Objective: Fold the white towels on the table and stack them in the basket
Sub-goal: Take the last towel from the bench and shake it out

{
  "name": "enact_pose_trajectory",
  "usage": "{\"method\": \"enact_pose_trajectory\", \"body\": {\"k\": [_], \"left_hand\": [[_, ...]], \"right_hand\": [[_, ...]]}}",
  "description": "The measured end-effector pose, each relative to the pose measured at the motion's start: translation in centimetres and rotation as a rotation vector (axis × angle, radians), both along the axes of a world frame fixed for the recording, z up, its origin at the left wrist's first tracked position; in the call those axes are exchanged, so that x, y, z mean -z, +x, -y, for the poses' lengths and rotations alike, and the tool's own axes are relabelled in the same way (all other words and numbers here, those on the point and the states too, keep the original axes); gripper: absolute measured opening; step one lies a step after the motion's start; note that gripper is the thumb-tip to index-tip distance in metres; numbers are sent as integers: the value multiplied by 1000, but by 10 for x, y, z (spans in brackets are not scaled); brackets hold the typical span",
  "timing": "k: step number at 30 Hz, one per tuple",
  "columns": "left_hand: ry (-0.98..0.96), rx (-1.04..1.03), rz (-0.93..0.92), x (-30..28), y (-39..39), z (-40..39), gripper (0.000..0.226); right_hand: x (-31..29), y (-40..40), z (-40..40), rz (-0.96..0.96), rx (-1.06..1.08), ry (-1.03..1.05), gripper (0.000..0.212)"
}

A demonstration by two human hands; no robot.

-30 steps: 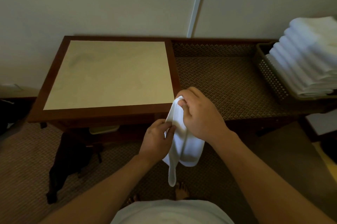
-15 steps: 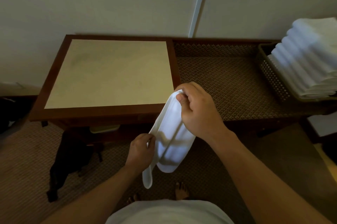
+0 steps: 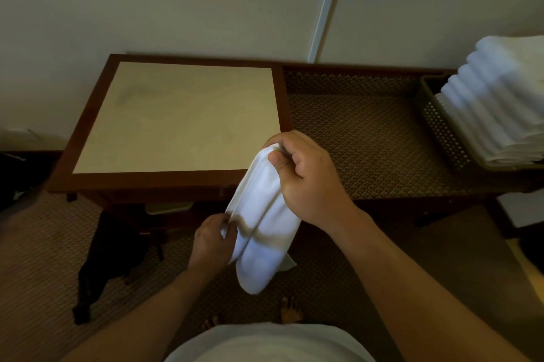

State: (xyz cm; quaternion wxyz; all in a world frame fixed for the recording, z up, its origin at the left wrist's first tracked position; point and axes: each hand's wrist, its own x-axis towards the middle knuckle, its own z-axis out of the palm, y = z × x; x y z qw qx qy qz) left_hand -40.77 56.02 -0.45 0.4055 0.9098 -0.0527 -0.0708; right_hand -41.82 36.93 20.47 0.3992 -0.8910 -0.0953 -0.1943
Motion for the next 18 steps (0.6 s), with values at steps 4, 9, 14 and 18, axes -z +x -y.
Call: {"method": "enact_pose_trajectory", "body": {"k": [4,9,14,18], "left_hand": [[58,67,-140,5,3,-4,21],[-9,-113,-199,1,8,-9,20],[-142,-339,-57,-17,23,-35,15],[-110,-301,-26,-15,30,-39,18]], "right_hand": [[-2,1,-2,-7,5,57,15],[-1,0,7,-36,71,141,16],[4,-1,33,-8,262,149,18],[16,0,41,-16,377,213,20]]}}
